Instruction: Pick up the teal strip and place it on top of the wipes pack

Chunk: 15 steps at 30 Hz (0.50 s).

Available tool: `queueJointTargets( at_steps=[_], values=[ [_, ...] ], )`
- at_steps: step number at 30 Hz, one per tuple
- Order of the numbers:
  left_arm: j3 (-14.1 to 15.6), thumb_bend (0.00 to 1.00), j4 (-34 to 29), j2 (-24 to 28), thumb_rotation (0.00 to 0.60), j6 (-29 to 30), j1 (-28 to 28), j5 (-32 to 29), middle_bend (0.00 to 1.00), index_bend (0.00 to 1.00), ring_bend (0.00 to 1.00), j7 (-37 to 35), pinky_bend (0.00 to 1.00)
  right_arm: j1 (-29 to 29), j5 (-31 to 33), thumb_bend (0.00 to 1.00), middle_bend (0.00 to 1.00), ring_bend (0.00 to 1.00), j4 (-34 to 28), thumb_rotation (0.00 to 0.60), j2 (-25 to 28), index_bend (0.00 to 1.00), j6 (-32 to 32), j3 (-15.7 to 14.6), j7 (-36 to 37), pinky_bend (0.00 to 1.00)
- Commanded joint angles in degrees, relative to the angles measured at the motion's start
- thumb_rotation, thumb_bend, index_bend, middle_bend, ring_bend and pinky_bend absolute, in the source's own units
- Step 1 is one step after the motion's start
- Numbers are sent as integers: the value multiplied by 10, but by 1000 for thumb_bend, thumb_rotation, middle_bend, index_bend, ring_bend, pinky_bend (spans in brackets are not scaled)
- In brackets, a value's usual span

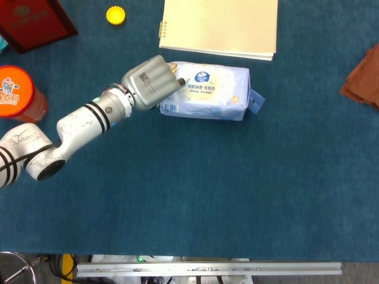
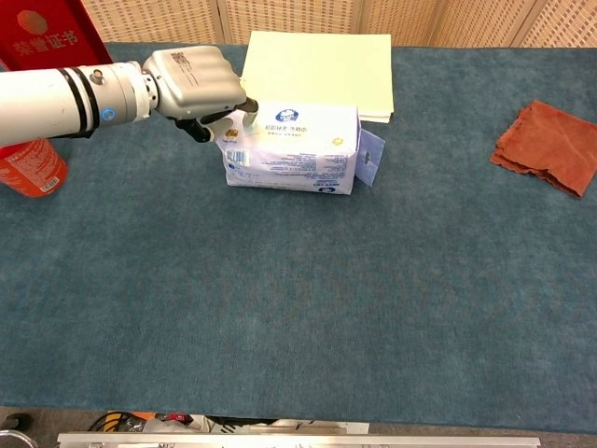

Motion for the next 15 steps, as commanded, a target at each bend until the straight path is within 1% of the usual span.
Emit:
queueJointTargets(
  at_steps=[1,10,15],
  values=[
    [1,646,-1,-1,508,-3,0,-1,654,330,665,7,776,-1,0,258,395,455,0,600,0,306,1,0,1,352],
    [-11,646,-14,1,505,16,2,1,654,330,665,-1,776,-3,1,258,395,458,1,600,1,306,2,0,3,352],
    [-10,646,-17,-4,498,13,1,-1,647,324,665,7,774,-3,2,258,396,458,3,600,-1,306,2,0,4,352]
  ],
)
